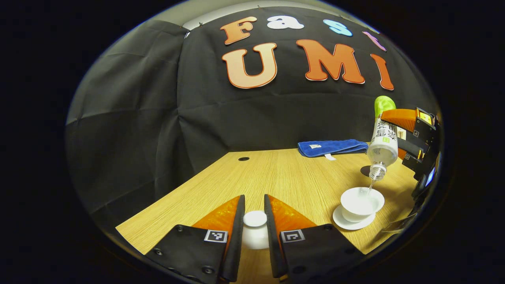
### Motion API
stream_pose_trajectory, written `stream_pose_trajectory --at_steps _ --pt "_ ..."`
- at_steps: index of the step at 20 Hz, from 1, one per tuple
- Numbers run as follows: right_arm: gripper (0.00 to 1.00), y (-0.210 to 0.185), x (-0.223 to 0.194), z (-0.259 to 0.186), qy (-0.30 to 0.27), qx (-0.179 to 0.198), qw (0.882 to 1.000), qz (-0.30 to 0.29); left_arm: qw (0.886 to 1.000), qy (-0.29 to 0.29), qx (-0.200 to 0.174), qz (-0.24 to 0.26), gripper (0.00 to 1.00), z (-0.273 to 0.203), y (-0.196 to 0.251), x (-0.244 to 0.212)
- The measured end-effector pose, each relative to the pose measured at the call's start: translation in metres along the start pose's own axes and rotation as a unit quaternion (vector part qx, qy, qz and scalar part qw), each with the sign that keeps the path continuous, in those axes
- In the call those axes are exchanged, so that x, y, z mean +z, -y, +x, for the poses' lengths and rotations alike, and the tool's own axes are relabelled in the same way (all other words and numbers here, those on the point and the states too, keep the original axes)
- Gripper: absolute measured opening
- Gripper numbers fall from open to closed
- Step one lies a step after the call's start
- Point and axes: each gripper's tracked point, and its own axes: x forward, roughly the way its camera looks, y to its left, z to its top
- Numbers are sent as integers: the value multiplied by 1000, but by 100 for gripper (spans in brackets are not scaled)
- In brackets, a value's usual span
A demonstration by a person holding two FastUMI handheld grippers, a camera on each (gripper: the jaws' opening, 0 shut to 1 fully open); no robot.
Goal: Open the teacup lid with one hand, grasp the water bottle and pour water into the teacup with the other hand; after pouring, place the water bottle on the coaster and then close the teacup lid.
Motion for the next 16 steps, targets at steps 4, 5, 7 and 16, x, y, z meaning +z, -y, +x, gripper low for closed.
stream_pose_trajectory --at_steps 4,5,7,16 --pt "64 -9 2 -8 -4 24 999 35 1000 5 0 0 32 -3 3 2" --pt "64 -13 2 -10 -6 35 998 50 1000 6 0 0 35 -4 4 3" --pt "64 -15 2 -15 -11 43 997 67 1000 9 0 0 35 -5 5 7" --pt "63 -53 4 -33 -73 123 938 315 1000 16 -8 1 35 -7 20 14"
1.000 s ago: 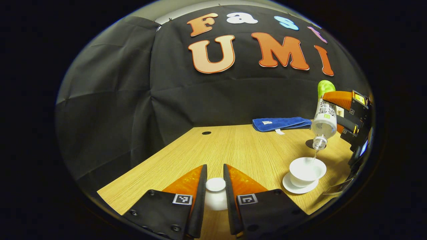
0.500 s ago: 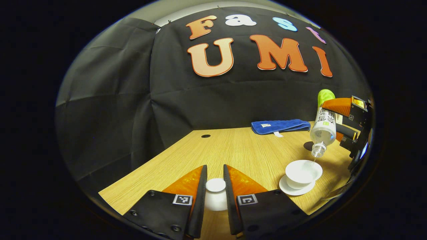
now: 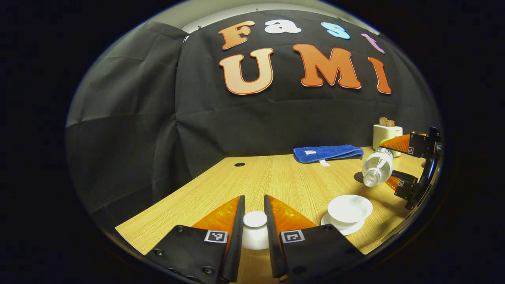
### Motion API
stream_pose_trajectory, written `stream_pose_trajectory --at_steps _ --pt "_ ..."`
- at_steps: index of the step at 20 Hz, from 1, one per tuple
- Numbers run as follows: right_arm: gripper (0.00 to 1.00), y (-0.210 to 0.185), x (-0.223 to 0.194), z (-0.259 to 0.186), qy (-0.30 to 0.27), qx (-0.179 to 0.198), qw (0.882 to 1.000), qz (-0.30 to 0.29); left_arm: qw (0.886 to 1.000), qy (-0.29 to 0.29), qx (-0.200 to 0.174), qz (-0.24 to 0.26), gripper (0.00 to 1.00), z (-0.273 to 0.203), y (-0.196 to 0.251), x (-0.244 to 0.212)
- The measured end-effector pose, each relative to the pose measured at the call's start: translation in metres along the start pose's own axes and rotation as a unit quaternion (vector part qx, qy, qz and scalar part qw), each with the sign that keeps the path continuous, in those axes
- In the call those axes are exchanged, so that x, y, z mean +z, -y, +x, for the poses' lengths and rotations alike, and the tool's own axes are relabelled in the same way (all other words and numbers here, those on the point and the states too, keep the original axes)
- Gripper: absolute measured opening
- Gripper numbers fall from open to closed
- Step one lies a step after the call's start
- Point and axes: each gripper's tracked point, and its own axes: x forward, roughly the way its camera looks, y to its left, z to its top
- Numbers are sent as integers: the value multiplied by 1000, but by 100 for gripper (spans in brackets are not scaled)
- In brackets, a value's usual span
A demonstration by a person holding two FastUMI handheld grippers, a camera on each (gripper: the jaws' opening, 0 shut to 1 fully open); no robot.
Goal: Open the teacup lid with one hand, grasp the water bottle and pour water into the teacup with the other hand; after pouring, place the water bottle on the coaster and then close the teacup lid.
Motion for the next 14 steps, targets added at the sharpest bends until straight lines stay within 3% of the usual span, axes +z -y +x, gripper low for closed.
stream_pose_trajectory --at_steps 6,14 --pt "65 1 -10 -4 -37 2 986 165 1000 7 -15 6 35 -1 24 11" --pt "65 22 -52 -3 -70 14 930 361 998 24 -50 1 35 2 66 35"
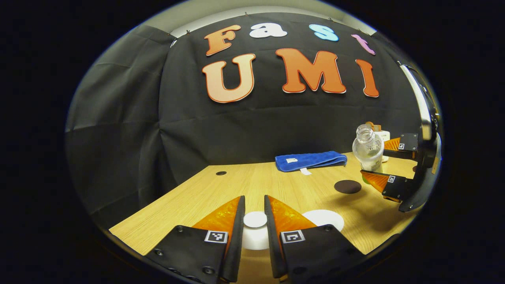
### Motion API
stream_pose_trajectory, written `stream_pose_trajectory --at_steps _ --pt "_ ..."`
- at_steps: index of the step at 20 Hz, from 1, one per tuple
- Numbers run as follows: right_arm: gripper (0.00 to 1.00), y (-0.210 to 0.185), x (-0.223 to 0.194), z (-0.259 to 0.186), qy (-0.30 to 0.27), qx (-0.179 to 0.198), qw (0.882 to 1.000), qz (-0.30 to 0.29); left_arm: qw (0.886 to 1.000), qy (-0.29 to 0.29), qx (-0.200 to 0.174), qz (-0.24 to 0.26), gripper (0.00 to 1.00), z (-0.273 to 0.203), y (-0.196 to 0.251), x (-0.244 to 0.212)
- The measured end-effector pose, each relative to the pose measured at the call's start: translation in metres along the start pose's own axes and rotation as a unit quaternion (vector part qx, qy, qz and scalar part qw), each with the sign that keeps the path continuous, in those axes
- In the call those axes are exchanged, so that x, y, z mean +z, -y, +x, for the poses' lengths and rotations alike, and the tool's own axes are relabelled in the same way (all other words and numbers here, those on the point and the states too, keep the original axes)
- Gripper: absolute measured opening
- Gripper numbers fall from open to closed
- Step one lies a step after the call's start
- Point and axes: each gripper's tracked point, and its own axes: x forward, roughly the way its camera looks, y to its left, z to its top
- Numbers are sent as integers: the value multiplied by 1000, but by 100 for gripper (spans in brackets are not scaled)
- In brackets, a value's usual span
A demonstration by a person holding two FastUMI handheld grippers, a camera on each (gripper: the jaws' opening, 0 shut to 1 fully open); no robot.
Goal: Open the teacup lid with one hand, grasp the water bottle and pour water into the teacup with the other hand; after pouring, place the water bottle on the coaster and then close the teacup lid.
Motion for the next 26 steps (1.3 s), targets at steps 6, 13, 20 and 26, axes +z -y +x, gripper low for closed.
stream_pose_trajectory --at_steps 6,13,20,26 --pt "65 38 1 27 1 -15 990 143 999 14 -28 7 35 6 34 18" --pt "64 47 -12 71 -15 -14 957 288 998 37 -49 7 35 4 59 42" --pt "64 30 -47 107 -68 -1 930 361 998 37 -49 3 35 8 60 43" --pt "62 5 -62 113 -100 27 918 384 999 17 -47 -6 35 16 57 27"
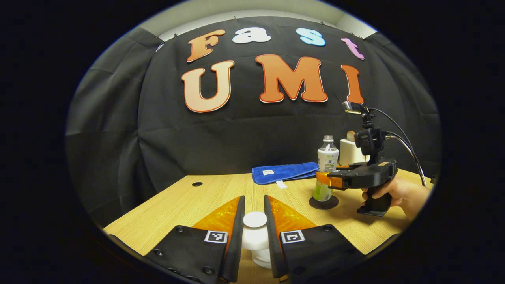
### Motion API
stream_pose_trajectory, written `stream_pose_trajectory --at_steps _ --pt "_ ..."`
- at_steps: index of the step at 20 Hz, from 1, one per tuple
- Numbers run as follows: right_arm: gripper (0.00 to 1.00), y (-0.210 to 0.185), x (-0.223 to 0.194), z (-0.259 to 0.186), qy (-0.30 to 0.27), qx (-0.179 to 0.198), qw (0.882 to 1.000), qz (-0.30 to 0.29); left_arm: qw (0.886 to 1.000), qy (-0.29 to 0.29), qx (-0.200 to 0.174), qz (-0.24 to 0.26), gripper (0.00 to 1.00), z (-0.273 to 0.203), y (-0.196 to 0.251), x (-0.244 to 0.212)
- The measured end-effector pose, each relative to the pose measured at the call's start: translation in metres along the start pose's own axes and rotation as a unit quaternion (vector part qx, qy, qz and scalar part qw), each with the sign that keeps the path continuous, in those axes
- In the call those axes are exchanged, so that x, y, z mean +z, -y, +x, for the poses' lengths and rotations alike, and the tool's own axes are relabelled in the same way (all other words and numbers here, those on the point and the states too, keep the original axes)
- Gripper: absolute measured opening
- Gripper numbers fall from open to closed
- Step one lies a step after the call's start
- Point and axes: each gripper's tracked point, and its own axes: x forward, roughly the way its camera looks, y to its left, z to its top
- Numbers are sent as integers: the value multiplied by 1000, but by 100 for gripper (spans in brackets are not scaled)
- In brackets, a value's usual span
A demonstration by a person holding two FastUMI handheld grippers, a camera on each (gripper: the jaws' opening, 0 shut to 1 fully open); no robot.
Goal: Open the teacup lid with one hand, grasp the water bottle and pour water into the teacup with the other hand; after pouring, place the water bottle on the coaster and then close the teacup lid.
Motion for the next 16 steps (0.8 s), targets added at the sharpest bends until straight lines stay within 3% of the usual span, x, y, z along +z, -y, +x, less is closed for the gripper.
stream_pose_trajectory --at_steps 6,8,11,13,16 --pt "67 0 -4 2 -3 -4 1000 -1 999 -32 -22 -21 31 10 11 -23" --pt "71 0 -7 3 -8 -1 1000 -4 998 -46 -29 -29 35 13 16 -33" --pt "82 2 -4 -4 -8 -1 1000 -13 997 -65 -36 -31 35 16 22 -46" --pt "94 5 1 -13 0 -4 1000 -24 996 -73 -40 -29 35 17 28 -55" --pt "97 0 9 -30 14 15 999 -32 996 -74 -47 -24 31 21 32 -62"
